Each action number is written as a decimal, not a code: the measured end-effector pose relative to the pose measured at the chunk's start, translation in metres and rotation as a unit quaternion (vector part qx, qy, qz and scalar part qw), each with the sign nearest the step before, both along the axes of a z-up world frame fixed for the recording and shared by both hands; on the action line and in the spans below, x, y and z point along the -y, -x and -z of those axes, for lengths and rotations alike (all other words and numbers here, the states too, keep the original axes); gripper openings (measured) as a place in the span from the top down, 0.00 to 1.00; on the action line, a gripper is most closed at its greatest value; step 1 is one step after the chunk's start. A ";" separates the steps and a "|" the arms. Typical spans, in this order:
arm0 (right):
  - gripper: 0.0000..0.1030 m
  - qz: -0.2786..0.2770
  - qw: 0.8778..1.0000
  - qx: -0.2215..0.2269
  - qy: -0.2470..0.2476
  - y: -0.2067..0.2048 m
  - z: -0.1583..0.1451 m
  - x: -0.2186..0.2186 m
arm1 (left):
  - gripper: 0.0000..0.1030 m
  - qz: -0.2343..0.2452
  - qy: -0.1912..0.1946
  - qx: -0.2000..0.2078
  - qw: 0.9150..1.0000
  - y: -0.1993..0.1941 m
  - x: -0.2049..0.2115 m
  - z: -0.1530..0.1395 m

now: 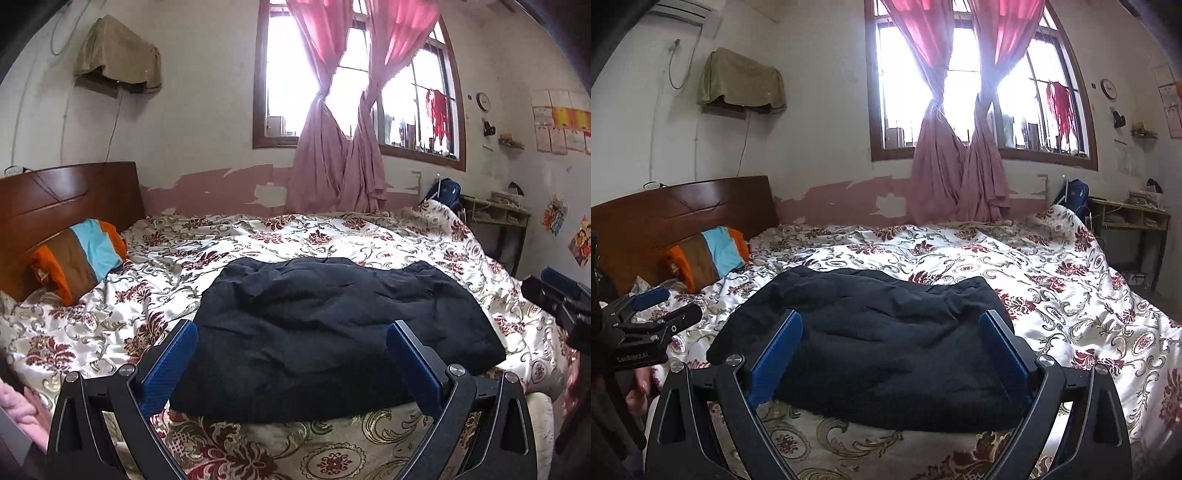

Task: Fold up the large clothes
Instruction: 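Open both tools and pull them back from the folded jacket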

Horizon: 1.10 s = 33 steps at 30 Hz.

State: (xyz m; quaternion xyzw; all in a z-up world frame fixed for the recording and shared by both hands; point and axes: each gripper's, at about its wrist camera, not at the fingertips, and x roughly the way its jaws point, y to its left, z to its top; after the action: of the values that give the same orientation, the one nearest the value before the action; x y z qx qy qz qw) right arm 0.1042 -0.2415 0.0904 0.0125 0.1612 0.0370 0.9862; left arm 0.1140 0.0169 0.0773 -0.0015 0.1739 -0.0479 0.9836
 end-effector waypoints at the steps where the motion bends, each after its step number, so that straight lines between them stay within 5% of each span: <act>1: 0.09 0.000 1.000 0.001 0.002 0.003 0.000 -0.002 | 0.00 -0.002 0.005 0.000 1.000 0.003 -0.002 0.000; 33: 0.08 -0.009 0.999 -0.026 0.037 0.066 0.022 -0.040 | 0.00 -0.045 -0.002 -0.006 0.999 0.079 -0.022 0.026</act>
State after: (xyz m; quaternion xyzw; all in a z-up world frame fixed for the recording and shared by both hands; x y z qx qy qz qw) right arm 0.0386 -0.2011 0.0685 -0.0249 0.1881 0.0398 0.9810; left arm 0.0346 0.0391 0.0517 -0.0079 0.1792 -0.0036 0.9838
